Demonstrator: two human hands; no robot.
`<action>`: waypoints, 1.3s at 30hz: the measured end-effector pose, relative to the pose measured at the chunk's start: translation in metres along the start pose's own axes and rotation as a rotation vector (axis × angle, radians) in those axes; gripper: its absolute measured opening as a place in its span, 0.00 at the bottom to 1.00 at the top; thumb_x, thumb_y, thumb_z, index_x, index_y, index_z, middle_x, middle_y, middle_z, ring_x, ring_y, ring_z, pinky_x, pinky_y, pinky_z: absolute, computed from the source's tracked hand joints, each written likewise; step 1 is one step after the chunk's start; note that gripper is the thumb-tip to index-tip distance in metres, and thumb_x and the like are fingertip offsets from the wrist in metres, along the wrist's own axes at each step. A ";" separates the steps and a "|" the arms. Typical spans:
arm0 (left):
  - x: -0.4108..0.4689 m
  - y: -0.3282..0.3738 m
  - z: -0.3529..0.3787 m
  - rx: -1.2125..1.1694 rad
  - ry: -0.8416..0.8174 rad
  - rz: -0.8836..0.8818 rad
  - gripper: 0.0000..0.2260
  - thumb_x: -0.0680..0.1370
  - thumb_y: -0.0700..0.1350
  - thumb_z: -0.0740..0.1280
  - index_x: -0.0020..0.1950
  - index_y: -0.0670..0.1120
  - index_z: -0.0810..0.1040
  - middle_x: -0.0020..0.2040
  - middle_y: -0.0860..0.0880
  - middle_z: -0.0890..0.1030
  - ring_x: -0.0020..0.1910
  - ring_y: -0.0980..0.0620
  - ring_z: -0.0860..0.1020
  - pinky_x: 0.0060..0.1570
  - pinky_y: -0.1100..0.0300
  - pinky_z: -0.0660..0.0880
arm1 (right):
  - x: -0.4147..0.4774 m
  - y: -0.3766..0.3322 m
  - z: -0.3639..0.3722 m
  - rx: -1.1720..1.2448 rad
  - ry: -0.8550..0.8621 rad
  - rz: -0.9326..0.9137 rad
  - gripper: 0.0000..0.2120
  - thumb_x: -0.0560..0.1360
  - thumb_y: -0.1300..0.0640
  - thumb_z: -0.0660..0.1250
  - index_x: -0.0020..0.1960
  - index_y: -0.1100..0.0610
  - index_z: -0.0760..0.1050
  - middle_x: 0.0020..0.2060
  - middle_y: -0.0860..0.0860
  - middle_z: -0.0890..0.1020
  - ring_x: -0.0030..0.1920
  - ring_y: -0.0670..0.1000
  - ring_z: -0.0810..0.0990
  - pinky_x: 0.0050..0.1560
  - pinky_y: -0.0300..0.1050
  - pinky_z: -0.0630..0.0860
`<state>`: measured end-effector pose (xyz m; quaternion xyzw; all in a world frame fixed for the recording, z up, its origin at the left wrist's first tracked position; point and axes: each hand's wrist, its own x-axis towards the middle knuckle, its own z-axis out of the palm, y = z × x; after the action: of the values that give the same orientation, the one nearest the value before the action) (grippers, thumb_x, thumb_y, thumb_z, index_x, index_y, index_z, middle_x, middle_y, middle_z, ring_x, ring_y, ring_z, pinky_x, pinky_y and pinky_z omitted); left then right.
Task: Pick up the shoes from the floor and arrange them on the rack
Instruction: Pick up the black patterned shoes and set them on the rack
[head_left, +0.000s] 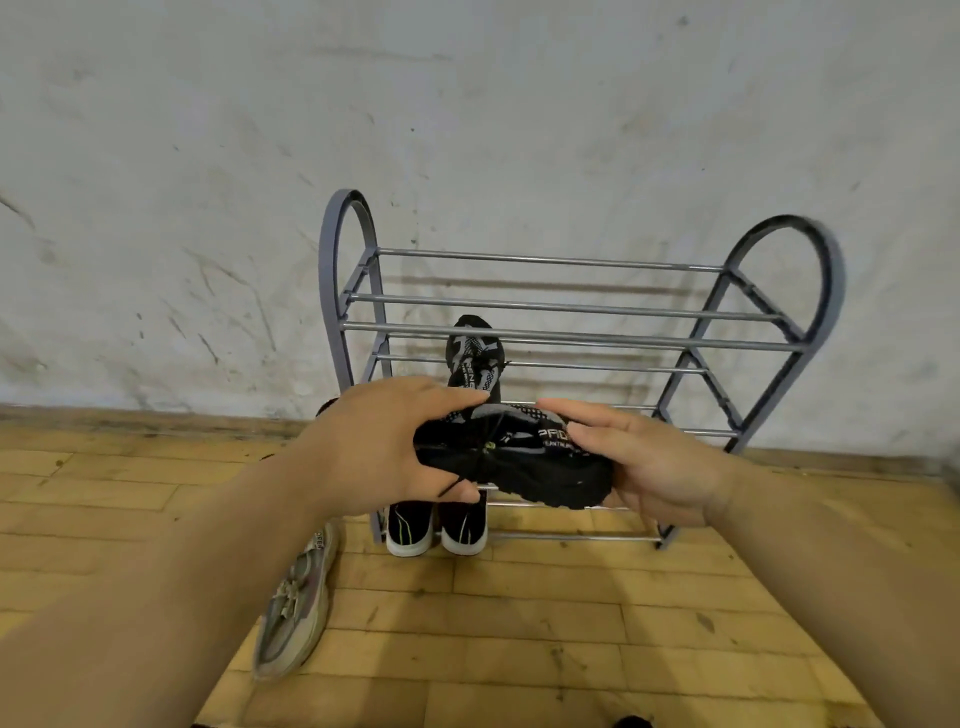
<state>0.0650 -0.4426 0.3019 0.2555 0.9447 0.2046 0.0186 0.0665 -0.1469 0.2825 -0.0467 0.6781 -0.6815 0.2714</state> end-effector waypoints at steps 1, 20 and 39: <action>0.002 0.008 0.001 0.012 0.018 0.026 0.43 0.65 0.74 0.71 0.78 0.67 0.64 0.60 0.67 0.73 0.61 0.60 0.72 0.64 0.53 0.73 | -0.010 -0.003 -0.003 0.014 0.026 -0.035 0.23 0.75 0.52 0.69 0.70 0.46 0.78 0.65 0.52 0.84 0.68 0.58 0.81 0.69 0.59 0.76; -0.030 0.139 0.053 -1.087 0.131 -0.474 0.34 0.79 0.57 0.71 0.81 0.63 0.60 0.59 0.53 0.82 0.53 0.48 0.86 0.58 0.48 0.82 | -0.083 -0.005 0.022 -0.025 0.382 -0.090 0.13 0.83 0.54 0.66 0.65 0.44 0.82 0.56 0.49 0.88 0.57 0.53 0.86 0.55 0.51 0.84; -0.031 0.039 0.031 -1.088 0.215 -0.738 0.26 0.80 0.33 0.69 0.74 0.55 0.72 0.65 0.46 0.80 0.55 0.43 0.84 0.46 0.45 0.85 | -0.045 0.008 0.035 -0.571 0.227 -0.034 0.24 0.83 0.45 0.65 0.78 0.41 0.68 0.60 0.40 0.81 0.62 0.45 0.80 0.66 0.45 0.73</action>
<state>0.1142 -0.4156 0.2865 -0.1521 0.7290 0.6566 0.1195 0.1223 -0.1588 0.2909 -0.0557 0.8672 -0.4688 0.1583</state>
